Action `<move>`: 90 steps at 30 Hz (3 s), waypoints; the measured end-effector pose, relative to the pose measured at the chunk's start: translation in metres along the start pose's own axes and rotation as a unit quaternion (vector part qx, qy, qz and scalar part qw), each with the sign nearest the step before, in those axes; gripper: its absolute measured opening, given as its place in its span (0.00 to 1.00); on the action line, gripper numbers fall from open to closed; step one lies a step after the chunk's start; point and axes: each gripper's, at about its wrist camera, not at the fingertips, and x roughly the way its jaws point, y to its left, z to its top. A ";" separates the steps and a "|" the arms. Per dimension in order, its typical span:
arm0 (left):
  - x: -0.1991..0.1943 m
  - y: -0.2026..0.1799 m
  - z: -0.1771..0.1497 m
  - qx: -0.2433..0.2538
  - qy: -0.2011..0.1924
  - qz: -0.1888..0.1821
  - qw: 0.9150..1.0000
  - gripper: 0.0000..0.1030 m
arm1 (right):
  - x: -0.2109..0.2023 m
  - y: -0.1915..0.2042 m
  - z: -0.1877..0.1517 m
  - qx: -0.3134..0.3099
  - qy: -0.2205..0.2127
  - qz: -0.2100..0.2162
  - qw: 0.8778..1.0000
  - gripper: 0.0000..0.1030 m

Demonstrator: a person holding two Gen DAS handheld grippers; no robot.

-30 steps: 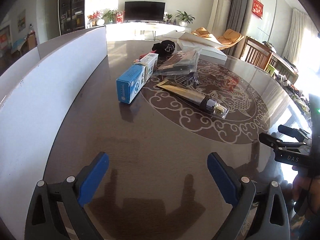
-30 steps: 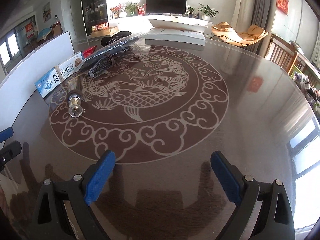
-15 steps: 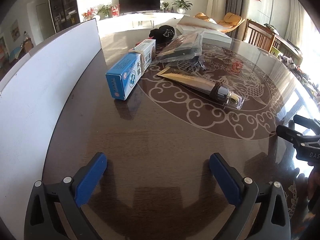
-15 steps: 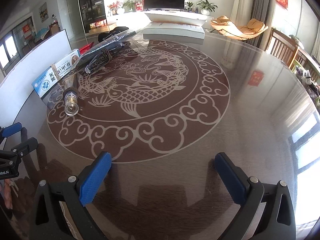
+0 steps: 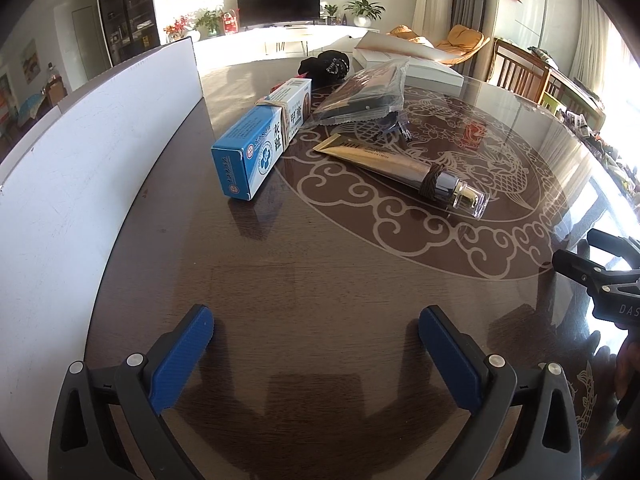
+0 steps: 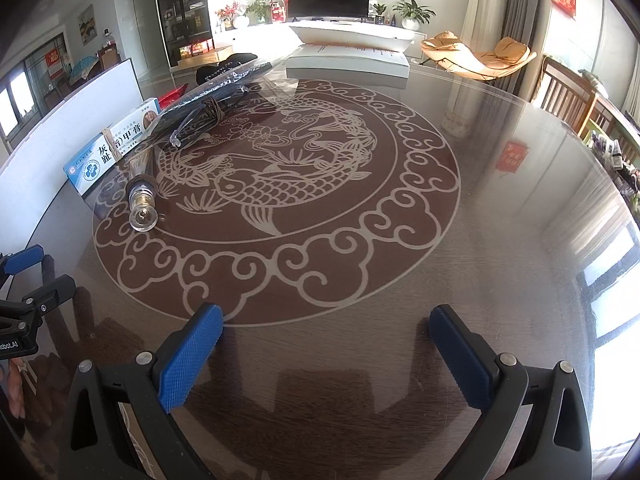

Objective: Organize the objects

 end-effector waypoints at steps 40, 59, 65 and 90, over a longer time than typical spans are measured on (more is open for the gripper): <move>-0.007 0.021 -0.009 0.024 0.006 -0.017 1.000 1.00 | 0.001 0.000 0.000 0.001 0.000 -0.001 1.000 1.00; -0.009 0.021 -0.013 0.020 0.003 -0.015 1.000 1.00 | 0.001 0.001 0.000 0.001 0.000 -0.001 1.000 1.00; -0.009 0.021 -0.013 0.021 0.003 -0.015 1.000 1.00 | 0.001 0.001 0.000 0.001 0.000 -0.001 1.000 1.00; -0.015 0.026 -0.020 0.021 0.002 -0.017 1.000 1.00 | 0.005 0.066 0.065 -0.071 0.021 0.093 0.993 1.00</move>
